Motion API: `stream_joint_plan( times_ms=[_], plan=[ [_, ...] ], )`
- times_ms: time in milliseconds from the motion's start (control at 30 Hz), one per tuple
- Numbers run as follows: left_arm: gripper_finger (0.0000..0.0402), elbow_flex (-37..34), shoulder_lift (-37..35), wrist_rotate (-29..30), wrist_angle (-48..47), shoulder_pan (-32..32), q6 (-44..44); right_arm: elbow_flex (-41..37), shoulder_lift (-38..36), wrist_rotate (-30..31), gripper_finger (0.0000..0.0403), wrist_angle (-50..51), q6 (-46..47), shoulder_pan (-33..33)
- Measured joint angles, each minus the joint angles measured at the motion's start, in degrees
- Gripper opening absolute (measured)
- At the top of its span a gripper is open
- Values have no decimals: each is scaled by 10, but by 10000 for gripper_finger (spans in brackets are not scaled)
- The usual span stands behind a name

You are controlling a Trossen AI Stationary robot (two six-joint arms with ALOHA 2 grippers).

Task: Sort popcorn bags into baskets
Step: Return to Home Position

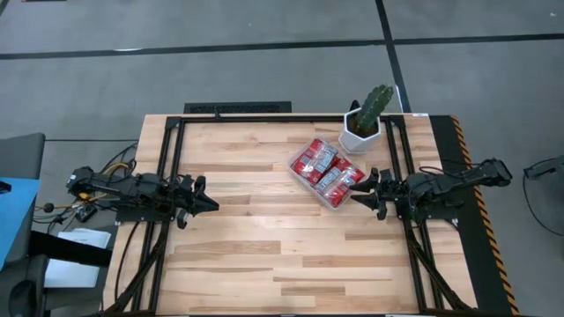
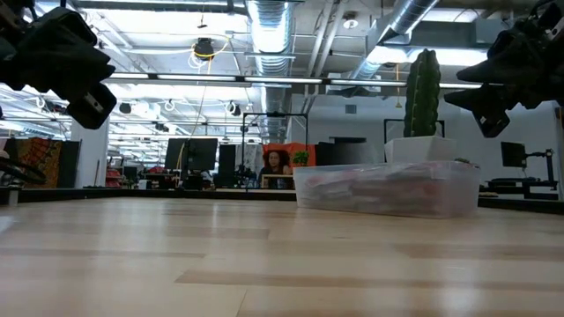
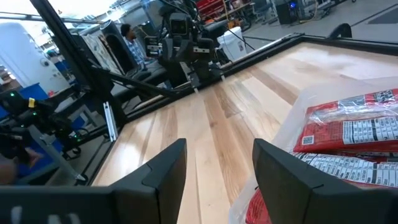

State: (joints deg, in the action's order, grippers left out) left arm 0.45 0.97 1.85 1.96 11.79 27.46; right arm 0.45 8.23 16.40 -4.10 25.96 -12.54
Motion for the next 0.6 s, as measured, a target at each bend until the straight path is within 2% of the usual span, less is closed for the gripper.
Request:
stream_joint_plan(
  times_ms=[600],
  plan=[
    [43,-1,0,0,0,0,0,0,0,0,203,4,1,0]
  ],
)
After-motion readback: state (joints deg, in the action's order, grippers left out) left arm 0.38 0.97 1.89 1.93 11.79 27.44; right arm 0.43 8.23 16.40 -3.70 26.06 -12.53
